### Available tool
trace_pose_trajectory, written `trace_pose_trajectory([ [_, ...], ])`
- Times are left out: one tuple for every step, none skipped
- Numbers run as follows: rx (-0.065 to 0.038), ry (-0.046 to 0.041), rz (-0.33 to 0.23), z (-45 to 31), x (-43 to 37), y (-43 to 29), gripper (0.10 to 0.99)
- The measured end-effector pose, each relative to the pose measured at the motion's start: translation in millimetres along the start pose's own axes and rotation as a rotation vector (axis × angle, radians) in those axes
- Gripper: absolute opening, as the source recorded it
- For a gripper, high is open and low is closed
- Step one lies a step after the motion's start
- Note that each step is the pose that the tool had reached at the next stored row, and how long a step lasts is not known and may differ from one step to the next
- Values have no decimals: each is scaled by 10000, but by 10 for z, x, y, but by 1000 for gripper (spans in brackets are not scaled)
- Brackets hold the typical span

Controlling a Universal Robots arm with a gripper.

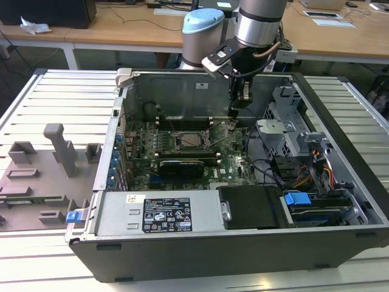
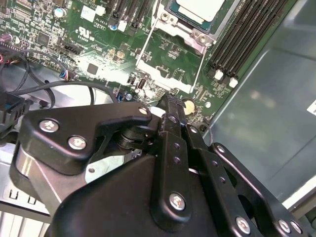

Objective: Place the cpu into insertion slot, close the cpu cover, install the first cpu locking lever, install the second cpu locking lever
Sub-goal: 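Close the cpu cover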

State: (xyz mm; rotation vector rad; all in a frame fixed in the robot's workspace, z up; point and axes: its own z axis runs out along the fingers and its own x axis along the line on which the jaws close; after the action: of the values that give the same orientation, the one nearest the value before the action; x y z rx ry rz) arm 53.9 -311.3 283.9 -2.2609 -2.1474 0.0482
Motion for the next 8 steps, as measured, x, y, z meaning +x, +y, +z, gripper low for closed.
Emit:
trace_pose_trajectory([
  [0, 0, 0, 12, 0, 0, 106],
  [0, 0, 0, 21, 0, 1, 106],
  [0, 0, 0, 27, 0, 1, 106],
  [0, 0, 0, 36, 0, 1, 106],
  [0, 0, 0, 41, 0, 2, 106],
  [0, 0, 0, 55, 0, 2, 106],
  [-1, 0, 0, 68, 0, 3, 106],
  [-1, 0, 0, 77, 1, 3, 106],
])
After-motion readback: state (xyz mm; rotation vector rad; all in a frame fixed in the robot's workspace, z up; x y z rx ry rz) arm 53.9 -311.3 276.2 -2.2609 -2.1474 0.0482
